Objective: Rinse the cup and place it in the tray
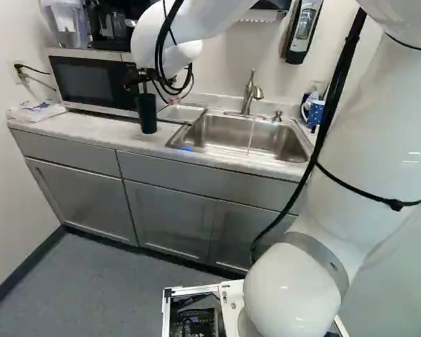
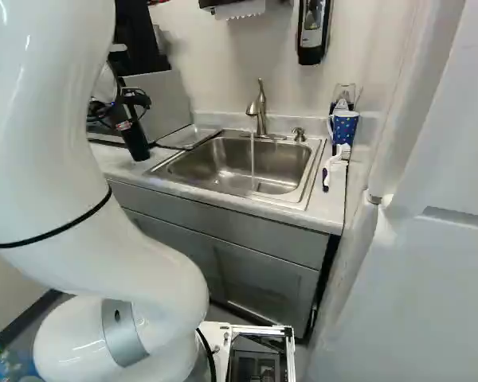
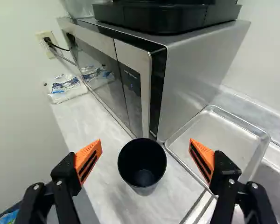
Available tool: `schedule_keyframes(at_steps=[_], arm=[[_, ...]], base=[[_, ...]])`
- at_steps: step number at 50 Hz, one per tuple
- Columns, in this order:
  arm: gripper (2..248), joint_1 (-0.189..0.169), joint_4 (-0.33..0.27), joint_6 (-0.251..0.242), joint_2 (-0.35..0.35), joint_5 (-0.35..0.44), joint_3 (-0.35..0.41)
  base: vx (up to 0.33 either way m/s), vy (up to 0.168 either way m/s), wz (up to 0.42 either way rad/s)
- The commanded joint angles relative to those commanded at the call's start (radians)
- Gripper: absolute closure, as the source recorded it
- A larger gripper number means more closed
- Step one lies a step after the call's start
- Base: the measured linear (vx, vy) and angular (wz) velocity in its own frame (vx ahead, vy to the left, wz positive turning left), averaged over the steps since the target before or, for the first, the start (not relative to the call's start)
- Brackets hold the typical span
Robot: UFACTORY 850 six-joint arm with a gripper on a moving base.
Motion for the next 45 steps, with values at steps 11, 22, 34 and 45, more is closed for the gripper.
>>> schedule_keyframes(at_steps=[11, 22, 34, 45], arm=[[3, 0.0, 0.0, 0.0, -0.014, 0.043, 0.01], [3, 0.0, 0.0, 0.0, -0.027, 0.086, 0.019], [3, 0.001, 0.0, 0.0, -0.039, 0.133, 0.033], [3, 0.003, 0.0, 0.0, -0.045, 0.176, 0.051]], base=[[0.0, 0.0, 0.0], [0.0, 0.0, 0.0], [0.0, 0.0, 0.0], [0.0, 0.0, 0.0]])
